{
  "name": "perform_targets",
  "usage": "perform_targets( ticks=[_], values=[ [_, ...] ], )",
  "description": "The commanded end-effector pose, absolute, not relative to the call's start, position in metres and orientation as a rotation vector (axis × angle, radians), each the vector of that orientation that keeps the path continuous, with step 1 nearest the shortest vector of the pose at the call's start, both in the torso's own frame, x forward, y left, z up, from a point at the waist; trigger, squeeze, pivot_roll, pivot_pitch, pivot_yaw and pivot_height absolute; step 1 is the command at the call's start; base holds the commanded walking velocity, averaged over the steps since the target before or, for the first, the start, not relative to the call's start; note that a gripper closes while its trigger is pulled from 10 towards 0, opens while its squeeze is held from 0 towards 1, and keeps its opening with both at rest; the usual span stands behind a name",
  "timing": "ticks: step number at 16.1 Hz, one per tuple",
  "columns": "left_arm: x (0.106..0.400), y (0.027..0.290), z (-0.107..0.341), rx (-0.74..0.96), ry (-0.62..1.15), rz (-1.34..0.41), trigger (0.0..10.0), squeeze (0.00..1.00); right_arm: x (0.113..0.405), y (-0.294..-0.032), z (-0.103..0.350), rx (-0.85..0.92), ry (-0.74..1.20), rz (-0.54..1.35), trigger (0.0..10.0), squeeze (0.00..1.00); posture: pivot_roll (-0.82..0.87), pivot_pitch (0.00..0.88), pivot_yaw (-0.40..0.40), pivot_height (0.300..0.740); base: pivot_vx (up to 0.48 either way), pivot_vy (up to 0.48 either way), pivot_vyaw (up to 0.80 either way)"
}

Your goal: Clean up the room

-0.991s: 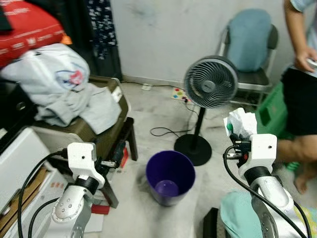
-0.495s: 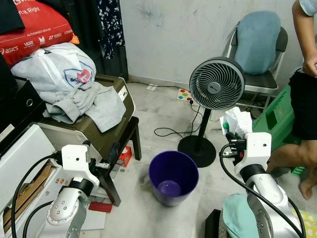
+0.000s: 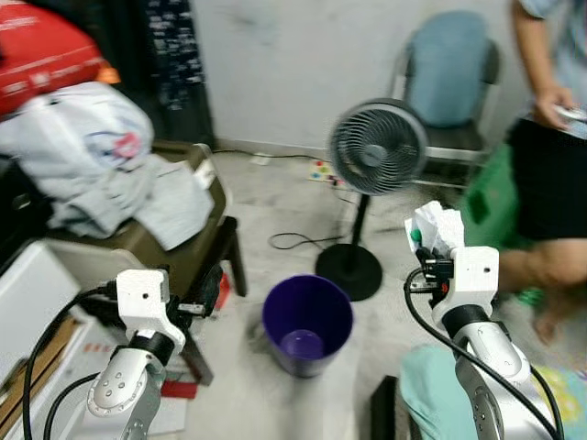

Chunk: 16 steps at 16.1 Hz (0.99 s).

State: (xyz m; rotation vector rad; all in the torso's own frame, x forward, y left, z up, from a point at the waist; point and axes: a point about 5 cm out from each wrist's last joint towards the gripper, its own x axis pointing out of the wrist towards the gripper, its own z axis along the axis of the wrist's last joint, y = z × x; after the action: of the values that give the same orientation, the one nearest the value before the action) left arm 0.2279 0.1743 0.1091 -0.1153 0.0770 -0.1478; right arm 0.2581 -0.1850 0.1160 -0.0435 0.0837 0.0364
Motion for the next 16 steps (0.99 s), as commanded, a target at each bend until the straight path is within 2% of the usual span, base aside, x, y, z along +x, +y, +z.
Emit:
perform_targets(
  ticks=[1,3,8,11,16],
  values=[
    [0.228,0.176,0.111,-0.115,0.077,-0.14,10.0,0.0,0.263,-0.181,0.121,-0.048,0.061,0.053,10.0,0.0,-0.12,0.0,0.002,0.74,0.0,0.0,0.0],
    [0.228,0.176,0.111,-0.114,0.077,-0.135,10.0,0.0,0.263,-0.175,0.121,-0.072,0.059,0.087,10.0,0.0,-0.12,0.0,-0.001,0.74,0.0,0.0,0.0],
    [0.228,0.175,0.112,-0.113,0.07,-0.152,10.0,0.0,0.264,-0.171,0.121,-0.078,0.05,0.104,10.0,0.0,-0.12,0.0,-0.001,0.74,0.0,0.0,0.72],
    [0.229,0.174,0.113,-0.11,0.065,-0.164,10.0,0.0,0.264,-0.171,0.121,-0.08,0.05,0.098,10.0,0.0,-0.12,0.0,0.004,0.74,0.0,0.0,0.0],
    [0.229,0.172,0.113,-0.112,0.061,-0.179,10.0,0.0,0.264,-0.174,0.116,-0.093,0.069,0.092,10.0,0.0,-0.12,0.0,-0.004,0.74,0.299,0.0,0.0]
  ],
)
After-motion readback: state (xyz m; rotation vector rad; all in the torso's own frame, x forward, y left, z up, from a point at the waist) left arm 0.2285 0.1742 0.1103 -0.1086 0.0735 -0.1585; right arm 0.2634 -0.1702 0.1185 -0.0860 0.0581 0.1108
